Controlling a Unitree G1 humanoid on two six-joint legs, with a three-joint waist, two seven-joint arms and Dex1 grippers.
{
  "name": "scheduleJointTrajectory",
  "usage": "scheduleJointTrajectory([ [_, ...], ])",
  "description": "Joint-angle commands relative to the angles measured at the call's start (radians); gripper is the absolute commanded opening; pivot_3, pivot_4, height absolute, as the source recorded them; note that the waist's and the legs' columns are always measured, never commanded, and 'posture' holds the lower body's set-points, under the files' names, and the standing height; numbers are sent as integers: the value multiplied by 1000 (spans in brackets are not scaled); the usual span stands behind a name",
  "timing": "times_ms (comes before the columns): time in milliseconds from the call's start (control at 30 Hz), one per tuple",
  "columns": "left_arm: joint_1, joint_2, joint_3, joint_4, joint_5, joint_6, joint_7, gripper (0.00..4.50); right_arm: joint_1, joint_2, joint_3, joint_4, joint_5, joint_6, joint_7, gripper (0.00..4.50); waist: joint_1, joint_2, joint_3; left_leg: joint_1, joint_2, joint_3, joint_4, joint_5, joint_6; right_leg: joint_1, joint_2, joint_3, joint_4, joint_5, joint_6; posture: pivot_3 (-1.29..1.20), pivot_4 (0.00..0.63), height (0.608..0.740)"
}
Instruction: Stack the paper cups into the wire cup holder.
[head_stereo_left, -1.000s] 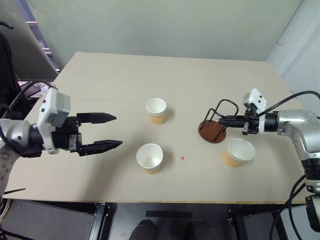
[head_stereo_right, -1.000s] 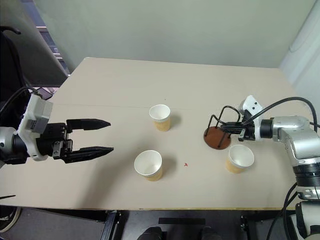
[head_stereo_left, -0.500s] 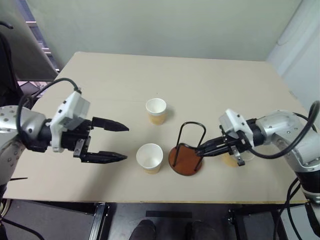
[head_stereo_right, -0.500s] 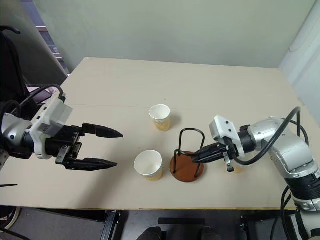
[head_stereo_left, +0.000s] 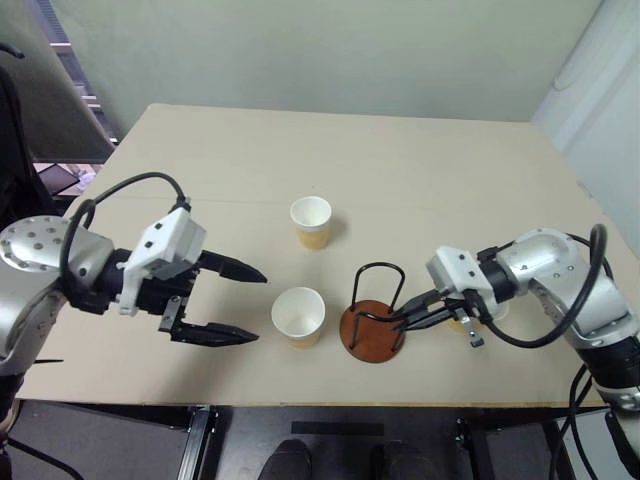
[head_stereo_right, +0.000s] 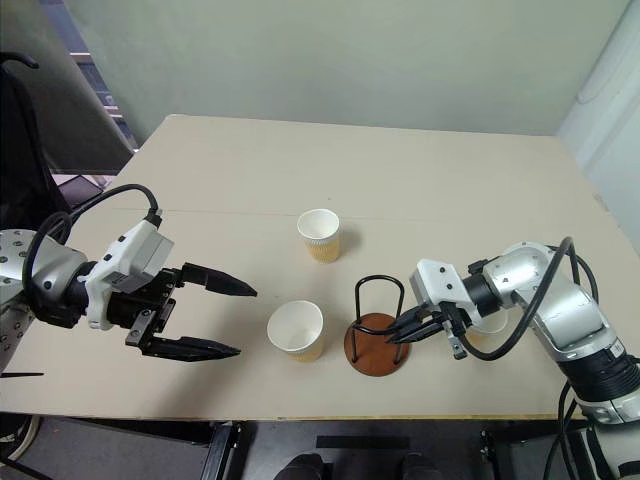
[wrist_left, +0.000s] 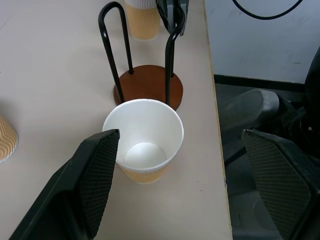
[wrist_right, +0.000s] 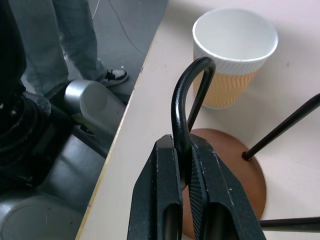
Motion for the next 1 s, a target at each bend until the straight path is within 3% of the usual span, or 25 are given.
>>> scheduleJointTrajectory([
  [33, -5, 14, 33, -25, -12, 5, 5, 4216, -50, -3, 6, -11, -11, 7, 18, 786, 0, 0, 0, 0, 0, 0, 0, 0, 0, 0, 0, 0, 0, 0, 0, 0, 150, 740],
  [200, -14, 9, 26, -23, -11, 6, 12, 4216, -82, -11, -5, -29, -11, 29, 15, 2502, 0, 0, 0, -1, 0, 0, 0, 0, 0, 0, 0, 0, -1, 0, 0, 0, 150, 740],
  [367, -72, -21, -28, 24, 14, -20, 0, 4216, -106, -92, -88, -65, 0, 49, 12, 4182, 6, 0, 0, -1, 0, 0, 0, 0, 0, 0, 0, 0, -1, 0, 0, 0, 150, 740],
  [533, -116, -41, -59, 64, 33, -43, -22, 4216, -97, -262, -236, -124, 49, 106, 28, 4182, 7, 0, 0, -1, -1, 0, 0, 0, 0, 0, -1, 0, -1, 0, 0, 0, 150, 740],
  [700, -124, -60, -76, 81, 46, -58, -39, 4216, 129, -433, -395, -164, 50, 140, 26, 4182, 10, -1, 0, -1, 0, 1, -2, -1, -2, 1, -1, 0, -2, 0, 0, 0, 150, 740],
  [800, -131, -69, -86, 94, 56, -66, -45, 4216, 229, -453, -412, -170, 24, 126, -15, 4182, 9, -2, 0, -1, 0, 1, -1, -1, -2, 2, -1, 0, -2, 0, 0, 0, 150, 740],
  [1000, -134, -79, -85, 99, 65, -70, -50, 4216, 294, -440, -324, -123, -86, 39, -79, 4182, 0, -2, 1, 2, 2, 2, -1, -1, -1, 1, 0, 2, -1, 0, 1, 0, 150, 740],
])
